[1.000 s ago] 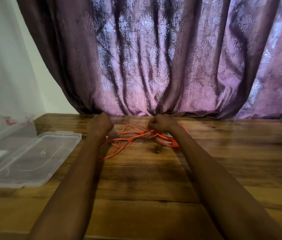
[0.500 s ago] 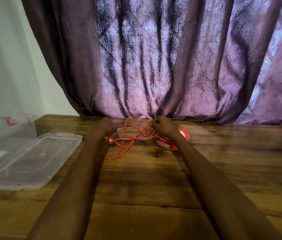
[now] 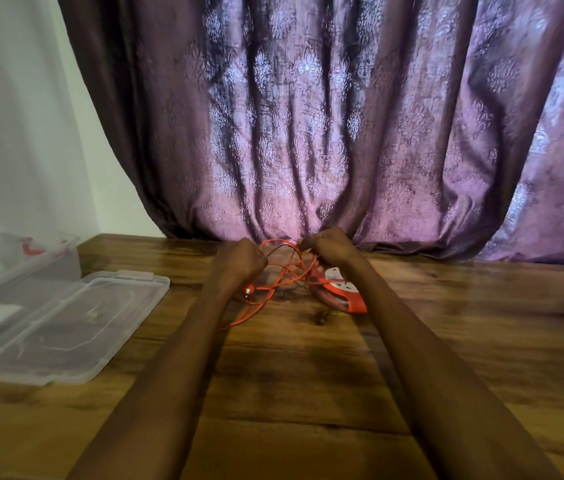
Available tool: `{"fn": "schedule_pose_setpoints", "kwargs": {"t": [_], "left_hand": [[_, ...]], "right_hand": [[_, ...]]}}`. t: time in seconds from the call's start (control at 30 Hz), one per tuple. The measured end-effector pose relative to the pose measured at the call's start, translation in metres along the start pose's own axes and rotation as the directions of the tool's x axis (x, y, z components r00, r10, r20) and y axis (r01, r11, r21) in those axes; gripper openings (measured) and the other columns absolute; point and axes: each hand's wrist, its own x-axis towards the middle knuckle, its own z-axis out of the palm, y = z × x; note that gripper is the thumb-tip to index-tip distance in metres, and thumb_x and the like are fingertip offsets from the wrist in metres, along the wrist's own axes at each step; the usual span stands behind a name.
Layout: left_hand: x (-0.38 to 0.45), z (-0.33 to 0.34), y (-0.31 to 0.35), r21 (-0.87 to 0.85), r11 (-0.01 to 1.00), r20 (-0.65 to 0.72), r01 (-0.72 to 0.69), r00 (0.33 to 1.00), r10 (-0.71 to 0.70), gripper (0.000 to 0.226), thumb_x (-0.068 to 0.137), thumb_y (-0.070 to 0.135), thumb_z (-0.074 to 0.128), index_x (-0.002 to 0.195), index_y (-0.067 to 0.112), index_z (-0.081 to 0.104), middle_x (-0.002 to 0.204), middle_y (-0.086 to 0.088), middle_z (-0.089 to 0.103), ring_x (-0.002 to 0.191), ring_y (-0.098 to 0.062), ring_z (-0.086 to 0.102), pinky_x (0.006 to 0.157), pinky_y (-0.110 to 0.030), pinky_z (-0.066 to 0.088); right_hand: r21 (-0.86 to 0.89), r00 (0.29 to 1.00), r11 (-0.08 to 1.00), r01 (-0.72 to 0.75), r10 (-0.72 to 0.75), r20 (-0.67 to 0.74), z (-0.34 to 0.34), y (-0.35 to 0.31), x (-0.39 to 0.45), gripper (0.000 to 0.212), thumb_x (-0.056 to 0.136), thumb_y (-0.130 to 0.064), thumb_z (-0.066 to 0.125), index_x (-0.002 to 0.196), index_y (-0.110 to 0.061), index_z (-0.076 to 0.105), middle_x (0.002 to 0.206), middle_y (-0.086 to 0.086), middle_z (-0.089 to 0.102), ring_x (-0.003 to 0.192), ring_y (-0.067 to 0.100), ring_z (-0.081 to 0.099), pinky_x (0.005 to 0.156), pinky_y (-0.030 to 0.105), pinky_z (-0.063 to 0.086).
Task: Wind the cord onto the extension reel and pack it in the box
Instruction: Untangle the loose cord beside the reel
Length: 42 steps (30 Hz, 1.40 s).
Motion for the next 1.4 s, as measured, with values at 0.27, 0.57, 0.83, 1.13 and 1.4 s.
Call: {"fn": "schedule_pose_setpoints", "kwargs": {"t": [0.27,0.57,0.83,1.13,1.4], "left_hand": [[0.000,0.013,0.009,0.191,0.967,0.050,-0.170,0.985,0.163,0.029,0.087,0.040,0.059,0.098,0.018,0.076,0.107,-0.012,0.073,0.102,-0.030,0.068,0.085,-0.035,0.054],[0.009,0.019,-0.006,-0.207,0.945,0.108,-0.253,0.954,0.280,0.045,0.096,0.028,0.058,0.052,0.021,0.050,0.058,-0.007,0.057,0.058,-0.016,0.051,0.062,-0.033,0.040],[0.010,0.030,-0.001,-0.431,0.876,0.068,-0.217,0.960,0.271,0.017,0.087,0.046,0.067,0.078,0.033,0.072,0.060,0.012,0.063,0.054,0.002,0.052,0.054,-0.022,0.041],[0.008,0.029,0.001,-0.325,0.906,-0.127,-0.270,0.962,0.241,0.027,0.089,0.021,0.062,0.115,0.023,0.069,0.106,-0.003,0.074,0.099,-0.024,0.068,0.086,-0.038,0.053],[-0.007,0.042,0.005,0.122,0.923,-0.363,-0.365,0.849,0.384,0.028,0.088,0.033,0.056,0.115,0.031,0.062,0.110,0.000,0.061,0.099,-0.029,0.061,0.079,-0.042,0.051]], "right_hand": [[0.011,0.985,1.000,0.006,-0.008,0.171,0.002,-0.009,-0.012,0.027,0.100,-0.020,0.052,0.112,-0.003,0.070,0.087,0.011,0.055,0.048,0.016,0.049,0.046,0.020,0.040],[-0.143,0.961,0.980,0.136,-0.096,0.259,-0.007,-0.002,-0.008,0.015,0.093,-0.002,0.059,0.099,0.000,0.073,0.070,0.008,0.061,0.046,0.007,0.049,0.045,0.019,0.040],[-0.275,0.948,0.915,0.297,-0.248,0.197,-0.011,-0.006,-0.005,0.016,0.093,0.000,0.062,0.093,0.012,0.073,0.058,0.006,0.061,0.048,-0.003,0.048,0.050,0.019,0.038],[-0.578,0.977,0.802,0.151,-0.211,-0.038,-0.008,-0.013,0.001,0.016,0.079,-0.026,0.063,0.082,-0.016,0.076,0.080,0.009,0.072,0.081,0.027,0.067,0.068,0.029,0.049],[-0.515,0.989,0.854,0.073,-0.127,-0.070,-0.001,-0.005,0.007,0.022,0.079,-0.029,0.074,0.093,-0.012,0.079,0.078,0.009,0.067,0.086,0.027,0.067,0.067,0.024,0.040]]}}
